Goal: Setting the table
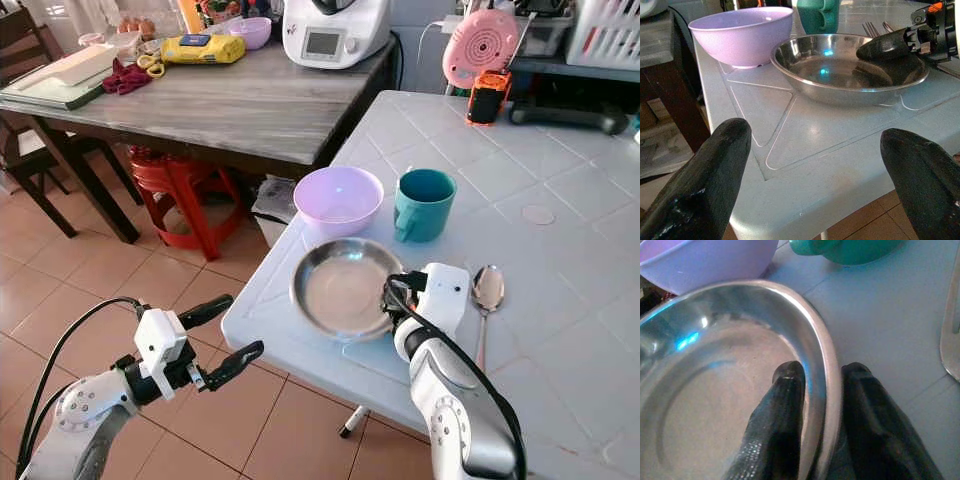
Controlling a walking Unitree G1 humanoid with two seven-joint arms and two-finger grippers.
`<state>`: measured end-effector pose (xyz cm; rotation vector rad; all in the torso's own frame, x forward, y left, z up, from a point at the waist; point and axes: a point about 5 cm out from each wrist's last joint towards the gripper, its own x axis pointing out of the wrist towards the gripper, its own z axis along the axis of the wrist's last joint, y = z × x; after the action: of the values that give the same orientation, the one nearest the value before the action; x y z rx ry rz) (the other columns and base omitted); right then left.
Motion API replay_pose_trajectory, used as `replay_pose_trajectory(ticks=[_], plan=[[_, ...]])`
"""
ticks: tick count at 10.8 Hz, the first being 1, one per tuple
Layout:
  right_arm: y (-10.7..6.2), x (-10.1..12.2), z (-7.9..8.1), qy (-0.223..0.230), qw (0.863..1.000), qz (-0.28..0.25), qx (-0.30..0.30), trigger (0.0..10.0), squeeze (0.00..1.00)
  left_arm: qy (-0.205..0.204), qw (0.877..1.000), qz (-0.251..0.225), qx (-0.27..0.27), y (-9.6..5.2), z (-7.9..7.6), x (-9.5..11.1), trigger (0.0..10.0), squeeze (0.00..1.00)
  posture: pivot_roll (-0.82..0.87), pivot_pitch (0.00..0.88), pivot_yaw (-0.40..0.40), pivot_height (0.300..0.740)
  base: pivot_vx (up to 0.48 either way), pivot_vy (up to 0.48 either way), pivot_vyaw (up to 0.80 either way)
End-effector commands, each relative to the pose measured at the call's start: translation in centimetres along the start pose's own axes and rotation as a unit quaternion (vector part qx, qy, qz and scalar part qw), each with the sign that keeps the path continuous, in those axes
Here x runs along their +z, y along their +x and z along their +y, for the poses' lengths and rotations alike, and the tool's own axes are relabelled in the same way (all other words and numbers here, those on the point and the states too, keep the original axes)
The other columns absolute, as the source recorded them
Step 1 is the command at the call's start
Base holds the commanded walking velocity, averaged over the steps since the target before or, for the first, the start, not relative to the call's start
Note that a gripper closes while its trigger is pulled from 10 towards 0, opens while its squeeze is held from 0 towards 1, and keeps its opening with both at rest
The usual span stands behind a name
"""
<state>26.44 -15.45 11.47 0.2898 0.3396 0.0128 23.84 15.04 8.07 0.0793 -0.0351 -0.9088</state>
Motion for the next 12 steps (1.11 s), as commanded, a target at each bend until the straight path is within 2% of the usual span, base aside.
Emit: replay_pose_trajectory(ticks=[1,5,7,8,9,11,12], plan=[[0.3,-1.8,0.8,0.016,0.998,0.048,0.023,0.0,0.00,0.008,1.000,0.008,-0.004,-0.3,0.3,-0.1,10.0,0.00,-0.11,0.074,0.113,0.740,0.000,0.000,0.00],[0.3,-2.1,1.0,0.024,0.998,0.056,0.030,0.0,0.00,0.008,1.000,0.007,-0.007,-0.2,0.2,-0.4,10.0,0.00,-0.10,0.069,0.112,0.740,0.000,0.000,0.00],[0.4,-1.2,1.4,0.032,0.998,0.038,0.039,0.0,0.00,0.013,1.000,0.003,0.010,-0.4,0.6,-0.4,10.0,0.00,-0.10,0.062,0.110,0.740,0.000,0.000,0.00],[0.4,-0.9,1.7,0.029,0.998,0.025,0.048,0.0,0.00,0.010,0.997,-0.001,0.070,-0.4,2.0,-0.4,10.0,0.00,-0.10,0.060,0.111,0.740,0.000,0.000,0.00],[0.2,-0.9,2.1,0.014,0.998,0.016,0.063,0.0,0.00,0.003,0.983,-0.008,0.182,-0.4,4.7,0.0,10.0,0.00,-0.10,0.057,0.113,0.740,0.000,0.000,0.00],[0.0,-1.0,2.2,-0.005,0.998,0.005,0.067,0.0,0.00,-0.008,0.967,-0.033,0.252,-0.2,6.6,1.0,10.0,0.00,-0.10,0.057,0.111,0.740,0.000,0.000,0.00],[0.0,-0.9,2.3,-0.013,0.997,-0.004,0.069,0.0,0.00,-0.009,0.963,-0.040,0.265,0.0,6.8,1.3,10.0,0.00,-0.10,0.057,0.107,0.740,0.000,0.000,0.00]])
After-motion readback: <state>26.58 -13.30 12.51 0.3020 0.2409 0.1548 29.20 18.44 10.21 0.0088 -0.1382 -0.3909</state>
